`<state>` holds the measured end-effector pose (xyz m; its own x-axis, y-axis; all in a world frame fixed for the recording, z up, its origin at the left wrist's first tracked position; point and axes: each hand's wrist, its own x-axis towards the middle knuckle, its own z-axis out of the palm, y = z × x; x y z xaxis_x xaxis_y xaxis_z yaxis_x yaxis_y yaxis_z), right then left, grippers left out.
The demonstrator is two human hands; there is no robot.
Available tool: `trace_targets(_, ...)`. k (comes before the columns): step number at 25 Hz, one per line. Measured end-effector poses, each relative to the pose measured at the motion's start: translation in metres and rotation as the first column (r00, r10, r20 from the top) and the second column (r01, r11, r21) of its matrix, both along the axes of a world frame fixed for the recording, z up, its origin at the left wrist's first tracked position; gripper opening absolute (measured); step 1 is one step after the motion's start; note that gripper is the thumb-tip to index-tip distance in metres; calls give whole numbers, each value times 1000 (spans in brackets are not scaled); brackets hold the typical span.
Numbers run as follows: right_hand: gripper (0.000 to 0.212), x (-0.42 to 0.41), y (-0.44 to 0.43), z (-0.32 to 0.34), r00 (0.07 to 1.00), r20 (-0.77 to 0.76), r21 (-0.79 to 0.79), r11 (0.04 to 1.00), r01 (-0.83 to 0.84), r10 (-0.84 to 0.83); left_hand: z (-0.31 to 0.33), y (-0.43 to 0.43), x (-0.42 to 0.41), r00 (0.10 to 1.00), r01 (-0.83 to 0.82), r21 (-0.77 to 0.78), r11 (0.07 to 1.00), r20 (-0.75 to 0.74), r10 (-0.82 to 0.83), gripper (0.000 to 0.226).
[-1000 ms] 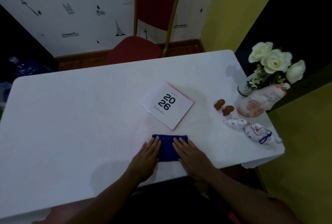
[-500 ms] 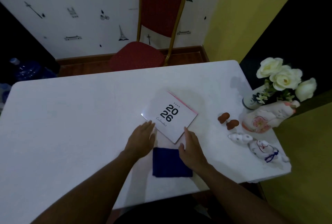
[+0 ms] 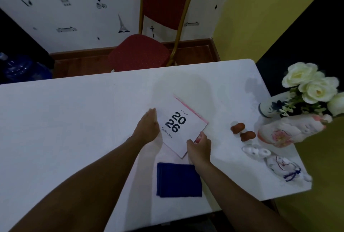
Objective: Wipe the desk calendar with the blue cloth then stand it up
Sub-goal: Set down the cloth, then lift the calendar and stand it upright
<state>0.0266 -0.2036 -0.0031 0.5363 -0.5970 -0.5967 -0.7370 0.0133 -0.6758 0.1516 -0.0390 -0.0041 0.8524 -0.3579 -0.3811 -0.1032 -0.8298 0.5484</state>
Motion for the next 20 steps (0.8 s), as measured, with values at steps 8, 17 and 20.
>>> trace_targets(8,48,12,-5,1,962,6,194,944,268,-274,6,-8,-3,952,-302,-101,948,20,305,40)
trace_targets(17,55,16,-12,33,970,108,306,935,176,-218,30,14,-11,932,-345,-134,929,64,356,32)
trace_targets(20,52,25,-11,48,965,184,279,952,130,-186,45,19,-18,907,-384,-329,863,38,418,19)
